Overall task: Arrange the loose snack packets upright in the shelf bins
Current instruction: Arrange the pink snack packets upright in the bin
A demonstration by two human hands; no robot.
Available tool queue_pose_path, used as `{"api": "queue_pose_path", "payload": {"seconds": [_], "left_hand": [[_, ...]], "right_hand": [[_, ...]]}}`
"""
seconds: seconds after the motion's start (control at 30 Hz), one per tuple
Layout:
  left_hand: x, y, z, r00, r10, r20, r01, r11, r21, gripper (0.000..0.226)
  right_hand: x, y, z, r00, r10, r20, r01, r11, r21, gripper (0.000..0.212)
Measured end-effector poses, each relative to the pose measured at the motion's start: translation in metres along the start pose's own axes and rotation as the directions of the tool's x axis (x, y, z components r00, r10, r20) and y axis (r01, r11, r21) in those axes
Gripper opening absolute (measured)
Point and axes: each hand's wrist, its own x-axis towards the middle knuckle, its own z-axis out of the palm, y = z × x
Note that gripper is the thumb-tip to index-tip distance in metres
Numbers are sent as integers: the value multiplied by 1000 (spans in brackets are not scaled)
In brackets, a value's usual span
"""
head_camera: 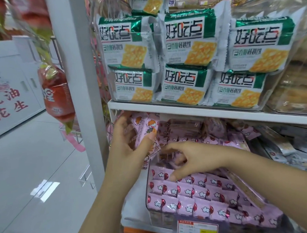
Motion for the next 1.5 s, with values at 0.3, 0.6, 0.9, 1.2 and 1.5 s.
{"api": "queue_pose_path", "payload": {"seconds": [0.3,0.6,0.9,1.2,1.5], "left_hand": [[5,-9,0,999,6,-31,-7,1000,-26,63],[3,-16,5,1000,-9,-17,9,1000,-26,65],[1,-17,7,998,-11,-59,8,998,-55,64],[3,-21,11,997,12,-80,-16,999,-48,67],[2,-18,10,998,10,-67,-15,998,-64,64]], "right_hand": [[38,2,5,967,86,239,-103,993,60,96],[31,2,8,962,37,271,-126,939,319,84],[36,-5,18,965,91,247,-140,972,188,102],[27,3,11,972,93,216,-156,941,301,88],[26,-1,15,973,79,217,-115,981,156,101]]}}
